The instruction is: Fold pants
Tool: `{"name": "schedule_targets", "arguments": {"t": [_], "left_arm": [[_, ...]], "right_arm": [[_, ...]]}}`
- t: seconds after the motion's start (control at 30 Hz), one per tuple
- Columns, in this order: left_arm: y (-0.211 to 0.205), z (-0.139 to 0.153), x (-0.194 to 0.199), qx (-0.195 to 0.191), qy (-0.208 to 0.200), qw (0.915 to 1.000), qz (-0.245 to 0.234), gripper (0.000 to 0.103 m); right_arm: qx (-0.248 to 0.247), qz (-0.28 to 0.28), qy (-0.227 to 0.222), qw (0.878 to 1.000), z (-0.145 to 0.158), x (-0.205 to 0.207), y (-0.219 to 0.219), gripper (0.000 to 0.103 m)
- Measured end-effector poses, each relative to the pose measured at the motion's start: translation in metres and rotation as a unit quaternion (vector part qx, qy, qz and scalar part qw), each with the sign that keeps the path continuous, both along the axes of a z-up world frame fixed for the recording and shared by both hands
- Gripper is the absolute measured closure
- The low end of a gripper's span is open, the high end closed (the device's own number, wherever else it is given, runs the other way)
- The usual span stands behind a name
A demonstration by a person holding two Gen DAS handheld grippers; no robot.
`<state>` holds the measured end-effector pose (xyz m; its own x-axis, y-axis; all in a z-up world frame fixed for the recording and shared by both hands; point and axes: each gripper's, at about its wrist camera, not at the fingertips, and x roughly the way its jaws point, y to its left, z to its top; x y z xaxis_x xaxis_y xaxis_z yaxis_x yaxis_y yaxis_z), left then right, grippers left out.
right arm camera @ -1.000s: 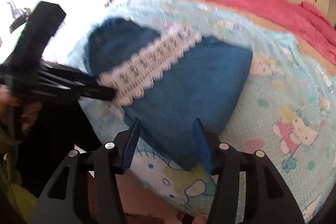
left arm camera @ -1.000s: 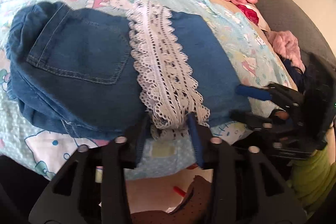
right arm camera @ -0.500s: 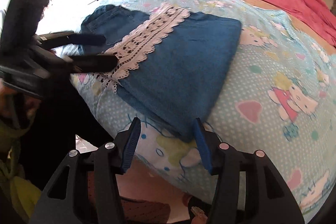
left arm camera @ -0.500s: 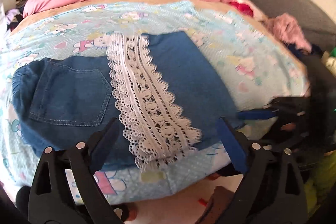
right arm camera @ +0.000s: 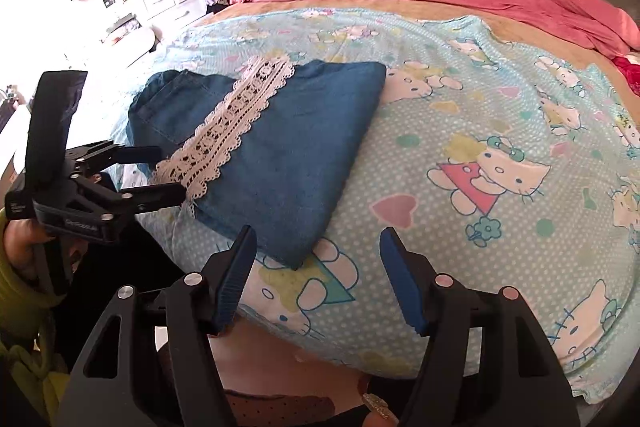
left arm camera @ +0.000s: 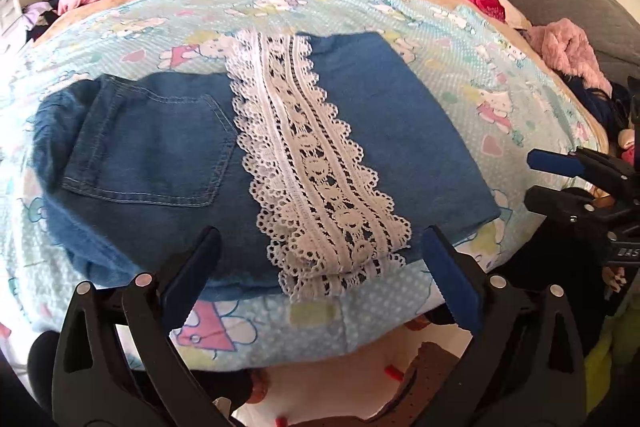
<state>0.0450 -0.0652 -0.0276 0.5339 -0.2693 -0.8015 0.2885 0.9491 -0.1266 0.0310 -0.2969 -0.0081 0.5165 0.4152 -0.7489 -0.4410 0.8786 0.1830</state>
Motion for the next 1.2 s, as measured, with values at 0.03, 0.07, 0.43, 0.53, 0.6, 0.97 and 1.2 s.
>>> {"name": "schedule_targets", "arguments": {"t": [0.03, 0.07, 0.43, 0.53, 0.6, 0.97, 1.2], "left_arm": [[0.000, 0.003, -0.001, 0.000, -0.002, 1.0000, 0.001, 0.010], [0.001, 0.007, -0.003, -0.001, -0.006, 1.0000, 0.002, 0.010], [0.007, 0.034, -0.016, -0.008, -0.038, 0.9992, 0.009, 0.009], [0.013, 0.037, -0.019, -0.010, -0.042, 0.9989, 0.015, 0.009], [0.019, 0.039, -0.021, -0.012, -0.045, 0.9987, 0.022, 0.009], [0.076, 0.046, -0.027, -0.017, -0.059, 0.9942, 0.088, 0.009], [0.127, 0.039, -0.028, -0.032, -0.051, 0.9876, 0.145, 0.009]], "right_arm": [[0.001, -0.001, -0.001, 1.000, 0.001, 0.000, 0.000, 0.040], [0.002, -0.003, -0.004, 1.000, 0.003, -0.001, 0.001, 0.040], [0.006, -0.022, -0.039, 0.999, 0.024, -0.009, 0.004, 0.007], [0.003, -0.025, -0.045, 0.999, 0.031, -0.009, 0.007, 0.007], [0.003, -0.020, -0.052, 0.998, 0.039, -0.006, 0.011, 0.007], [0.011, 0.044, -0.090, 0.995, 0.092, 0.030, 0.075, 0.005], [0.001, 0.107, -0.080, 0.991, 0.098, 0.068, 0.143, 0.005]]}}
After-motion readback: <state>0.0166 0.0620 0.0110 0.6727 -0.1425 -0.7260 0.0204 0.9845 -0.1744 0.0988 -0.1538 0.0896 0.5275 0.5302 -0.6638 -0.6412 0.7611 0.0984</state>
